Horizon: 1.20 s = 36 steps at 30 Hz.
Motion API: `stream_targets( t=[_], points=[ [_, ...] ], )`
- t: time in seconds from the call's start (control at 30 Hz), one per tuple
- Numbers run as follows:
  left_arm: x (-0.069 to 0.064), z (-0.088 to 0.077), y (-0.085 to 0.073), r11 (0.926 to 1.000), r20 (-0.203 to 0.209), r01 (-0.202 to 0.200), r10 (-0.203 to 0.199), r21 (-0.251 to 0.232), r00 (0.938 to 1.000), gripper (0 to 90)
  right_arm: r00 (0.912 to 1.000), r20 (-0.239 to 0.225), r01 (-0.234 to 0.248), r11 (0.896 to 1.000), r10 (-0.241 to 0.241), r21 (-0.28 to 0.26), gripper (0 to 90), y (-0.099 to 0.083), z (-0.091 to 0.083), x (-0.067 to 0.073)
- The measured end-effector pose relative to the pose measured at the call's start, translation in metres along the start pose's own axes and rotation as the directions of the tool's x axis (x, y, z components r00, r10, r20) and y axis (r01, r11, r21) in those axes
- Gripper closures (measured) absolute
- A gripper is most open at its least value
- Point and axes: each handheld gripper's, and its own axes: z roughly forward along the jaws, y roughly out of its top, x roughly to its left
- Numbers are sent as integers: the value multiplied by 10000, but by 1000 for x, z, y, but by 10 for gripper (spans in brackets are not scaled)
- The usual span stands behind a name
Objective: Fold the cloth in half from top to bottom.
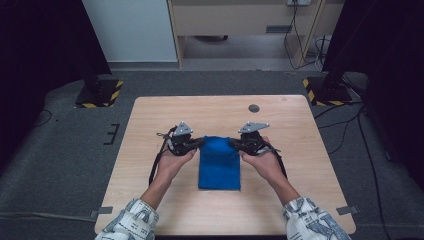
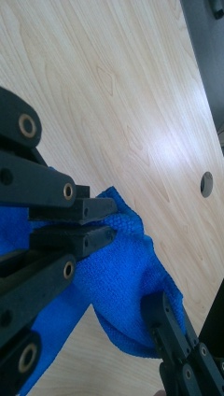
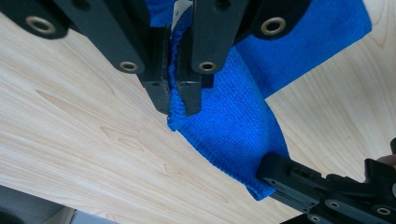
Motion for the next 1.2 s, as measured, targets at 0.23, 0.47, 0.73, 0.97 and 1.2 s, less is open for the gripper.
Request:
stream_targets(
  t=[0.23,0.47,0.73,0.97,1.2],
  points=[
    [-10,-1,-7,10000,223,-57,57,8,9997,866,9996,120,257,9996,-259,131,861,-6,-5,3],
    [-19,-6,-12,9998,408,-205,207,-42,9990,865,9994,-8,346,9991,-346,256,840,-20,-7,9],
    [-26,-7,-28,9998,645,-143,133,162,9978,864,9993,-105,359,9983,-355,449,797,-34,-8,15],
    [-34,-8,-39,9988,810,-297,265,391,9964,860,9990,-209,405,9978,-395,523,783,-40,-11,21],
    [-36,-12,-44,9991,943,-229,195,359,9954,849,9983,-252,532,9965,-517,638,773,-44,-13,26]
  ],
)
